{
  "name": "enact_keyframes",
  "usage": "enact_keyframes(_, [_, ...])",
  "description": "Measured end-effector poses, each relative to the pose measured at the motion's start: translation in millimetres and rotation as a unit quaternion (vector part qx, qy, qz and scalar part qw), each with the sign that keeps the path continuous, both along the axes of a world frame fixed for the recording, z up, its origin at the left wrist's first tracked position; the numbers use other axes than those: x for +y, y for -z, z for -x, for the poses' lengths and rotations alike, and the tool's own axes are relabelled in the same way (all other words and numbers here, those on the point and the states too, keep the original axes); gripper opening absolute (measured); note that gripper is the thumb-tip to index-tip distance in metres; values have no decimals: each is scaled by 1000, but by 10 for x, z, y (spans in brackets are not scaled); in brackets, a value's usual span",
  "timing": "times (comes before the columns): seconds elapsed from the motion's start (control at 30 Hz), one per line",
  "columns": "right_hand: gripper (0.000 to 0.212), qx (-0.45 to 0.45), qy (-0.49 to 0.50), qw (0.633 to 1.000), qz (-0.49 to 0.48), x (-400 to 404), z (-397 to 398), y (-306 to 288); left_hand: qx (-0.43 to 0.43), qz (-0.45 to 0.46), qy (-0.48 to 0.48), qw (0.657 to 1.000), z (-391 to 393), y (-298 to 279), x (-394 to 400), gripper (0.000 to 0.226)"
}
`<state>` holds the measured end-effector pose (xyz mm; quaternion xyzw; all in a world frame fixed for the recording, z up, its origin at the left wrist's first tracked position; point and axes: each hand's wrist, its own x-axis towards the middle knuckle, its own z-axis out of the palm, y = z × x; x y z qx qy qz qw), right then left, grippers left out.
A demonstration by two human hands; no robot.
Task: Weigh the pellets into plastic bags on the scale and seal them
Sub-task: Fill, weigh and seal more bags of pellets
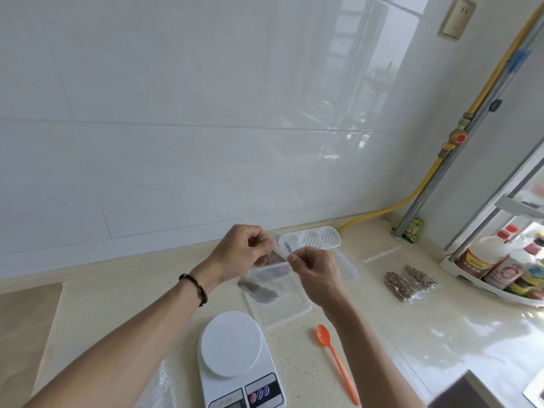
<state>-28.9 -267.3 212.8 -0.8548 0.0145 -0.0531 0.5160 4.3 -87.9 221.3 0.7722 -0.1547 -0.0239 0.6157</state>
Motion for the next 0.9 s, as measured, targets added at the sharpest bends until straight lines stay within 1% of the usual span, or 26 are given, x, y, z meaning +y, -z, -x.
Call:
enact_keyframes(0.1, [14,-22,-36,999,11,30,32,-92,-38,-22,-13,999,29,-12,13,22])
enact_keyframes(0.17, [12,-54,-48,997,30,77,26,-157,-67,-32,-23,997,64,-38,-29,25])
enact_keyframes(0.23, [13,-77,-37,995,56,105,10,-215,-79,-28,-30,996,82,-77,-69,26])
enact_keyframes(0.33, [16,-82,-33,993,81,89,-1,-259,-87,-42,-27,995,70,-100,-83,25])
enact_keyframes(0.4, [18,-77,-39,995,58,77,4,-263,-88,-49,-28,995,62,-95,-83,25])
enact_keyframes(0.47, [13,-60,-41,997,-3,41,-4,-253,-86,-44,-34,995,49,-93,-99,24])
enact_keyframes(0.53, [11,-39,-29,995,-83,-63,-11,-236,-66,-22,-46,996,26,-93,-128,22])
enact_keyframes(0.6, [14,-17,-20,993,-113,-201,-21,-201,-36,14,-57,998,-16,-88,-166,19])
enact_keyframes(0.67, [16,-10,-17,995,-102,-317,-34,-164,-10,36,-44,998,-61,-93,-227,17])
enact_keyframes(0.73, [18,-21,2,998,-66,-420,-82,-135,11,44,-16,999,-120,-98,-314,15])
enact_keyframes(0.83, [20,-22,10,1000,-8,-630,-204,-87,9,-9,13,1000,-213,-104,-510,13])
enact_keyframes(0.9, [21,-22,3,1000,-12,-799,-275,-42,-8,-33,9,999,-291,-79,-692,15])
